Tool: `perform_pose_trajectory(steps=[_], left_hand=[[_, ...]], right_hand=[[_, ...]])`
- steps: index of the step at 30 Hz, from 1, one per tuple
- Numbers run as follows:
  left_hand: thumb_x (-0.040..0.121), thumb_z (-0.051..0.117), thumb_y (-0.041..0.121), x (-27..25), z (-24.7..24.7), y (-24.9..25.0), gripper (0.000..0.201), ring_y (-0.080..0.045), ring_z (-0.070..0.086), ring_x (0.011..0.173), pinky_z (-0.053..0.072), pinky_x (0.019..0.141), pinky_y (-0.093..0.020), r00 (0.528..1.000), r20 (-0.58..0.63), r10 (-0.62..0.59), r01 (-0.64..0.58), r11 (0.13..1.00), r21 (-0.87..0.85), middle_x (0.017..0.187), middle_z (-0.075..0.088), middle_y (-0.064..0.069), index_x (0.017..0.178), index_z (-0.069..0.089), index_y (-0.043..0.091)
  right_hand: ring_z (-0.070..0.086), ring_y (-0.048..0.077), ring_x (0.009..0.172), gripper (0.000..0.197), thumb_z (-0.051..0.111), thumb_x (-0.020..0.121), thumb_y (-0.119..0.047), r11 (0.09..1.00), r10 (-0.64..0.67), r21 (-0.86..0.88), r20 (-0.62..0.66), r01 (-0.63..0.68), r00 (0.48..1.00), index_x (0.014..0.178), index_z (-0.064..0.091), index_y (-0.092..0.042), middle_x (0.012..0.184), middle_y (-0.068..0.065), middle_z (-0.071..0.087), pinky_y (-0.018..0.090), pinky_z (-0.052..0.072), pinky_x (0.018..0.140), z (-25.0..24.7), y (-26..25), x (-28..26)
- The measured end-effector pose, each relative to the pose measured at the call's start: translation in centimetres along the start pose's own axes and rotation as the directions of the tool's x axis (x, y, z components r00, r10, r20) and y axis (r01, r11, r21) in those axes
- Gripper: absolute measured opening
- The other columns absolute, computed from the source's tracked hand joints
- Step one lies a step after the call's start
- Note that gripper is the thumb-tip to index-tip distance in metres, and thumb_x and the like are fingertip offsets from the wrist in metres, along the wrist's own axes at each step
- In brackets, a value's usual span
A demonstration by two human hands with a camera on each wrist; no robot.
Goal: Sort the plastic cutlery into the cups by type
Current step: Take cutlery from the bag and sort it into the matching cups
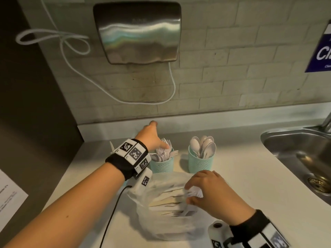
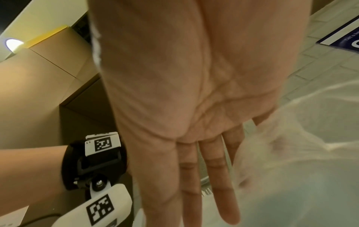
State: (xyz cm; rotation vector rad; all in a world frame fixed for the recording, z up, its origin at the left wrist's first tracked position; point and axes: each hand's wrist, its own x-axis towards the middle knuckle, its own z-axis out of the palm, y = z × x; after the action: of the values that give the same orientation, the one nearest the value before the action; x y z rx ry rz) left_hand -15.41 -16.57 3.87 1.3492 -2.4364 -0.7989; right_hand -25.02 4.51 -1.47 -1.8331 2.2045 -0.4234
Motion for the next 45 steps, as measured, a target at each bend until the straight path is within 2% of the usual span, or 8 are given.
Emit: perform_pose_trajectory(steps=[9,15,20,23,27,31,37,45], left_hand=[[0.086,0.065,0.024,1.4,1.2,0.9,0.028,-0.026,0.063,0.103,0.048,0.094,-0.036,0.999,0.044,0.028,-0.038,0.972,0.23,0.11,0.07,-0.012,0.105,0.071,0.005],[0.085,0.065,0.019,2.1,1.8,0.7,0.021,-0.026,0.065,0.1,0.05,0.092,-0.034,0.997,0.071,-0.033,0.007,0.944,0.33,0.107,0.071,-0.01,0.1,0.072,0.006],[0.084,0.067,0.027,-0.9,0.3,2.1,0.031,-0.023,0.06,0.099,0.047,0.087,-0.033,0.989,-0.087,0.116,-0.101,0.981,0.164,0.105,0.064,-0.008,0.106,0.066,0.006],[0.083,0.063,0.019,-4.5,-0.8,4.7,0.014,-0.018,0.061,0.077,0.047,0.074,-0.027,0.955,-0.16,0.249,-0.256,0.967,-0.021,0.084,0.068,-0.005,0.089,0.07,0.008],[0.087,0.058,0.011,-9.2,-0.1,5.9,0.015,-0.012,0.057,0.055,0.05,0.058,-0.023,0.936,0.268,0.23,-0.198,0.97,-0.14,0.061,0.062,-0.001,0.086,0.07,0.001],[0.085,0.055,0.014,-10.5,3.2,3.7,0.018,-0.014,0.055,0.066,0.045,0.064,-0.024,0.885,0.435,0.165,-0.268,0.945,0.188,0.074,0.065,-0.004,0.086,0.07,0.005],[0.077,0.069,0.036,-10.5,9.0,-0.2,0.044,-0.027,0.061,0.092,0.047,0.077,-0.033,0.891,0.455,0.003,-0.242,0.851,0.467,0.107,0.065,-0.011,0.109,0.059,0.007],[0.082,0.064,0.039,-12.0,12.7,-0.7,0.055,-0.034,0.049,0.116,0.042,0.095,-0.04,0.919,0.39,0.061,-0.315,0.71,0.63,0.126,0.05,-0.018,0.123,0.049,0.005]], right_hand=[[0.038,0.009,0.127,0.036,0.06,0.084,-0.05,1.0,-0.011,-0.01,0.031,0.011,0.999,0.117,0.06,-0.036,0.126,-0.015,0.056,0.042,0.015,0.117,0.2,-0.4,0.4],[0.043,0.015,0.125,0.036,0.057,0.088,-0.043,1.0,0.01,-0.017,0.09,-0.008,0.996,0.122,0.058,-0.032,0.129,-0.008,0.056,0.042,0.02,0.115,0.7,-0.3,1.0],[0.042,0.015,0.126,0.031,0.057,0.089,-0.034,0.999,0.005,-0.037,0.068,-0.002,0.998,0.12,0.059,-0.032,0.128,-0.008,0.057,0.043,0.018,0.116,1.0,0.1,1.3],[0.048,0.013,0.119,0.023,0.064,0.084,-0.028,0.994,-0.107,-0.024,-0.11,0.105,0.988,0.106,0.068,-0.033,0.115,-0.013,0.064,0.037,0.03,0.109,0.6,0.2,1.1],[0.062,0.009,0.085,0.023,0.068,0.077,-0.009,0.977,-0.179,0.063,-0.294,0.206,0.939,0.083,0.074,-0.031,0.086,-0.014,0.07,0.022,0.048,0.075,-0.6,0.6,-0.2],[0.06,0.002,0.084,0.025,0.057,0.088,-0.015,0.983,-0.168,0.058,-0.099,0.174,0.981,0.1,0.072,-0.031,0.098,-0.013,0.071,0.009,0.039,0.075,-0.4,1.1,-1.3],[0.059,0.018,0.111,0.04,0.055,0.09,-0.031,0.997,0.041,-0.074,0.13,-0.031,0.991,0.13,0.051,-0.035,0.118,-0.002,0.067,0.025,0.042,0.094,1.9,1.8,-1.1],[0.056,0.021,0.11,0.028,0.058,0.087,-0.041,0.989,0.049,-0.145,0.21,-0.019,0.976,0.111,0.068,-0.032,0.115,-0.006,0.068,0.027,0.037,0.098,2.4,2.2,-1.0]])
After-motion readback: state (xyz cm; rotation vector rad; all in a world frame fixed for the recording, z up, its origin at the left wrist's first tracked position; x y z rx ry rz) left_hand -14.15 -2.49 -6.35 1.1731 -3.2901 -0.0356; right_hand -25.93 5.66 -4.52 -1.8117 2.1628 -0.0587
